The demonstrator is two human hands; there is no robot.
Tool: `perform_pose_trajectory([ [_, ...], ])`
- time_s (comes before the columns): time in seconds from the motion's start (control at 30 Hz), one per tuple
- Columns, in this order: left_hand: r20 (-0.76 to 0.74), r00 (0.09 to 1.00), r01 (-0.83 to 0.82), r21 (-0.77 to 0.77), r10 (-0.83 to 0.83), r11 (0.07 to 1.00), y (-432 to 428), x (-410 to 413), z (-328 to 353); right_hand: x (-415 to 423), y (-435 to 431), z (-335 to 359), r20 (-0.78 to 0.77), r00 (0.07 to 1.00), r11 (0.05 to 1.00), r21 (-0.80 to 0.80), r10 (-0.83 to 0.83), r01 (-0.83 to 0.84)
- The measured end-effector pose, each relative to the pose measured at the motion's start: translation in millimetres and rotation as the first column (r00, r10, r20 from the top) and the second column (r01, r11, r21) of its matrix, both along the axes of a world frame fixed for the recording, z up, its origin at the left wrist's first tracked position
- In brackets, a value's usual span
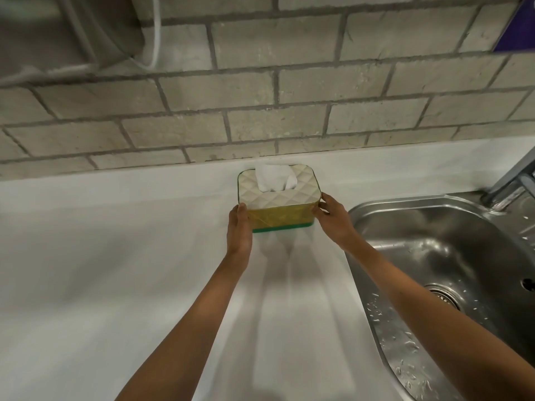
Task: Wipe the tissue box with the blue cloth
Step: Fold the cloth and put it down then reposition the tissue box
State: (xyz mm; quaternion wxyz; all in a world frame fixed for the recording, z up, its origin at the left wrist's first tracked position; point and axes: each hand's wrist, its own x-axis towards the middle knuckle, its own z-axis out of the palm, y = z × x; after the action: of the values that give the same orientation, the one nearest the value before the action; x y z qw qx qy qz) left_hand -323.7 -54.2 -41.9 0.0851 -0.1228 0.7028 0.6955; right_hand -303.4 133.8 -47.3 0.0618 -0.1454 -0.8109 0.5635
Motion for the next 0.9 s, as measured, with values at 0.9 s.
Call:
perform_pose_trajectory([
  [0.9, 0.040, 0.999, 0.018, 0.010, -0.019, 1.000, -0.4, -4.9, 5.7, -7.7, 0.5, 0.4, 0.035, 0.999, 1.000, 0.004, -0.008, 0.008],
])
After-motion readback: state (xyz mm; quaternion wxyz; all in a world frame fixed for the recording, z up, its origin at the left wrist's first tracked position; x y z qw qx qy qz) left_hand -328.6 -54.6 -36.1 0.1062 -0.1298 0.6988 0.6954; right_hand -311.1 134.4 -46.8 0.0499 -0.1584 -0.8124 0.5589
